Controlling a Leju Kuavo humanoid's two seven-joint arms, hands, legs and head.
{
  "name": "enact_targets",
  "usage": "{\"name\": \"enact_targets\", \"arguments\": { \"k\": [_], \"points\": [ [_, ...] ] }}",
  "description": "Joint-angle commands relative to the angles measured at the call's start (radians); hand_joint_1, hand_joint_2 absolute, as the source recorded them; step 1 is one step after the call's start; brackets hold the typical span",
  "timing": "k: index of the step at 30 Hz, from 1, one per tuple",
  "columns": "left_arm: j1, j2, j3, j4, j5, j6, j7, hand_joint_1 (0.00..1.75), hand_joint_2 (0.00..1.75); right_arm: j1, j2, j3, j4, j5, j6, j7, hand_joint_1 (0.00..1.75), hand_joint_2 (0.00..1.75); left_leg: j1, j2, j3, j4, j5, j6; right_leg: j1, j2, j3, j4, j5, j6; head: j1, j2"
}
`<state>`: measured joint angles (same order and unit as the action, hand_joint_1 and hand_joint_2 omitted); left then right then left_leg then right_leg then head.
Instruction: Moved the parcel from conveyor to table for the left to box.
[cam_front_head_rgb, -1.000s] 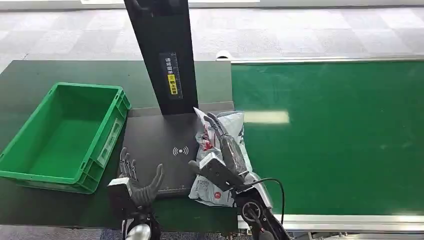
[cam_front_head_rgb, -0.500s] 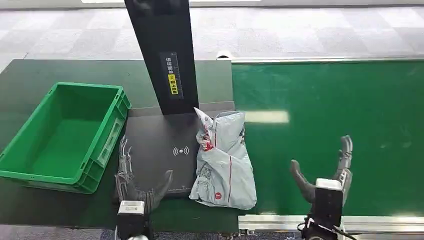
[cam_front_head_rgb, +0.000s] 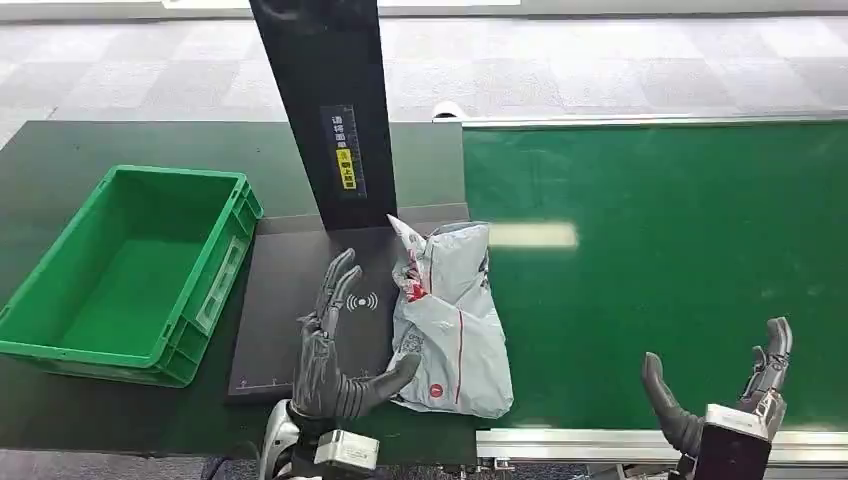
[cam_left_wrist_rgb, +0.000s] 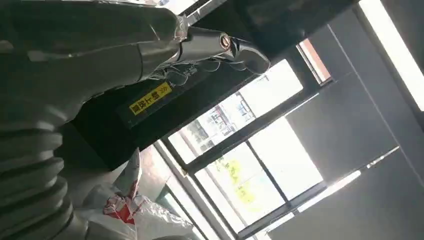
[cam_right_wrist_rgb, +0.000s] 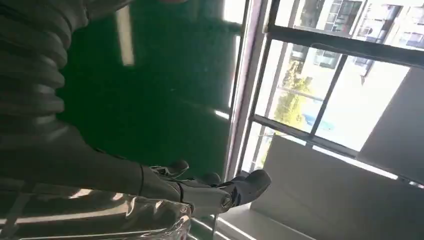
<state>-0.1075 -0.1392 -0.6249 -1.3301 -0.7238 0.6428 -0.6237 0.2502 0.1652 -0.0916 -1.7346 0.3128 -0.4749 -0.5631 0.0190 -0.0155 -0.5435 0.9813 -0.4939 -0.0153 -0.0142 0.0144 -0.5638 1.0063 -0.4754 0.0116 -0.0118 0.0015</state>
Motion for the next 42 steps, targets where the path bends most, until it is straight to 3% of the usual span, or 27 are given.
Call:
{"name": "enact_targets", "arguments": {
  "k": [1, 6, 7, 9, 12, 17, 29, 30, 31, 42],
  "points": [
    [-0.254, -0.074, -0.067, 0.485, -0.140, 0.052, 0.075, 0.00, 1.75, -0.045, 0.005, 0.021, 0.019, -0.007, 0.027, 0.002, 0.00, 1.75, -0.001, -0.003, 0.000, -0.001, 0.002, 0.001, 0.000, -0.005, 0.002, -0.001, 0.001, -0.001, 0.000, 0.000],
    [-0.250, -0.072, -0.068, 0.483, -0.140, 0.054, 0.072, 0.00, 1.75, -0.042, 0.003, 0.020, 0.018, -0.007, 0.026, 0.002, 0.00, 1.75, 0.000, 0.000, 0.002, -0.001, 0.000, 0.001, 0.000, -0.001, 0.002, -0.001, 0.001, -0.001, 0.000, 0.000],
    [-0.265, -0.069, -0.082, 0.509, -0.189, 0.045, 0.118, 0.00, 1.75, -0.040, -0.003, 0.027, 0.017, -0.012, 0.038, 0.004, 0.00, 1.75, 0.000, 0.000, 0.002, -0.001, 0.001, 0.001, 0.000, -0.002, 0.002, -0.001, 0.001, -0.001, 0.000, 0.000],
    [-0.325, -0.094, -0.083, 0.636, -0.220, 0.047, 0.163, 0.00, 1.75, -0.051, -0.006, 0.046, 0.022, -0.015, 0.056, 0.006, 0.00, 1.75, 0.000, 0.000, 0.002, -0.001, 0.000, 0.001, 0.000, -0.001, 0.002, -0.001, 0.001, -0.001, 0.000, 0.000],
    [-0.373, -0.118, -0.057, 0.814, -0.174, 0.048, 0.138, 0.00, 1.75, -0.066, -0.013, 0.060, 0.037, -0.021, 0.055, 0.010, 0.00, 1.75, 0.000, 0.000, 0.001, -0.001, 0.001, 0.001, 0.000, -0.002, 0.002, -0.002, 0.002, -0.001, 0.000, 0.000],
    [-0.383, -0.116, -0.020, 0.981, -0.143, 0.011, 0.142, 0.00, 1.75, -0.084, -0.033, 0.063, 0.053, -0.046, 0.055, 0.014, 0.00, 1.75, 0.000, 0.002, 0.002, -0.002, 0.001, 0.001, 0.000, 0.001, 0.002, -0.002, 0.002, -0.001, 0.000, 0.000],
    [-0.370, -0.104, -0.098, 1.030, -0.239, -0.188, 0.265, 0.00, 1.75, -0.126, -0.031, 0.038, 0.076, -0.043, 0.097, 0.037, 0.00, 1.75, 0.000, 0.003, 0.004, -0.002, 0.001, 0.001, 0.000, 0.001, 0.005, -0.002, 0.002, 0.000, 0.000, 0.000],
    [-0.366, -0.102, -0.101, 1.030, -0.243, -0.194, 0.268, 1.43, 1.75, -0.127, -0.031, 0.035, 0.078, -0.043, 0.100, 0.038, 0.00, 1.75, 0.000, 0.004, 0.004, -0.003, 0.001, 0.001, 0.000, 0.002, 0.006, -0.003, 0.003, 0.000, 0.000, 0.000],
    [-0.366, -0.100, -0.095, 1.037, -0.248, -0.202, 0.266, 1.71, 1.75, -0.129, -0.029, 0.029, 0.083, -0.041, 0.106, 0.041, 0.00, 1.75, -0.001, 0.003, 0.006, -0.003, 0.001, 0.001, 0.000, 0.001, 0.008, -0.003, 0.002, 0.000, 0.000, 0.000],
    [-0.385, -0.099, -0.021, 1.012, -0.190, -0.160, 0.229, 1.75, 1.75, -0.154, -0.040, 0.029, 0.138, -0.051, 0.107, 0.032, 0.00, 1.75, -0.001, 0.002, 0.012, -0.002, 0.001, 0.001, -0.001, 0.000, 0.015, -0.001, 0.002, 0.000, 0.000, 0.000]
  ]
}}
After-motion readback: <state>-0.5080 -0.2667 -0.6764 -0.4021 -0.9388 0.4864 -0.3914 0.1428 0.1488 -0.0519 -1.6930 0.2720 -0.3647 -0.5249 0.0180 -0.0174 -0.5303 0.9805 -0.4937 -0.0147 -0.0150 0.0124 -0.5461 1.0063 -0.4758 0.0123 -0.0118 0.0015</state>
